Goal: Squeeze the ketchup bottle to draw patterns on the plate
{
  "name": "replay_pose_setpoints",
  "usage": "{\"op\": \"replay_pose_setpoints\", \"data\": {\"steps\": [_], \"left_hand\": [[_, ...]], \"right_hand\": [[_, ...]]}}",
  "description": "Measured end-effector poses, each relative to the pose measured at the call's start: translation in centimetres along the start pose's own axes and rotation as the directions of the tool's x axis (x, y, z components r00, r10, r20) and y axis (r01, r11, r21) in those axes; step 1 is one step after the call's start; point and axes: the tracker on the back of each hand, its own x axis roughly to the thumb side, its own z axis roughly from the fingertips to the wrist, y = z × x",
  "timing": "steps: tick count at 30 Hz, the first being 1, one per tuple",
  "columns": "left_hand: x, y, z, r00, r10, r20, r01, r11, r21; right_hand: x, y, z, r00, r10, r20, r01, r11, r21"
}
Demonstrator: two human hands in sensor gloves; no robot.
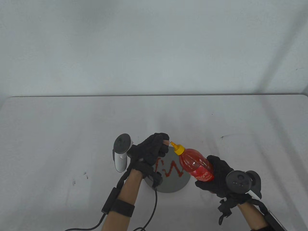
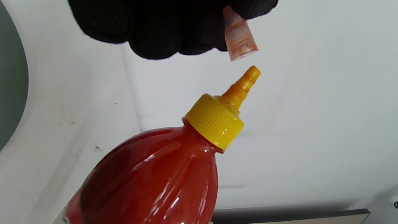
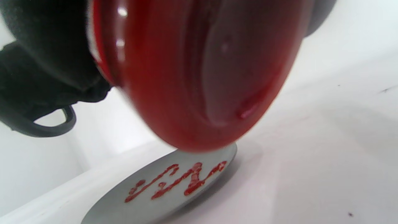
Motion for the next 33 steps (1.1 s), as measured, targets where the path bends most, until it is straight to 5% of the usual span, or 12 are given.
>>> {"op": "replay_pose_setpoints", "data": {"steps": [16, 29, 33], "left_hand": [[3.1, -0.6, 0.6, 0.922, -0.371, 0.108, 0.360, 0.927, 0.106], [3.5, 0.1, 1.0, 0.880, -0.471, 0.059, 0.455, 0.872, 0.178], [3.2, 0.3, 0.6, 0.848, -0.518, 0.114, 0.512, 0.855, 0.081]], "right_hand": [[0.7, 0.0, -0.9, 0.998, 0.056, 0.006, -0.056, 0.997, 0.047], [1.8, 1.9, -2.7, 1.000, 0.025, -0.017, -0.024, 0.999, 0.024], [1.4, 2.4, -2.6, 1.000, 0.020, -0.020, -0.019, 0.999, 0.048]]}}
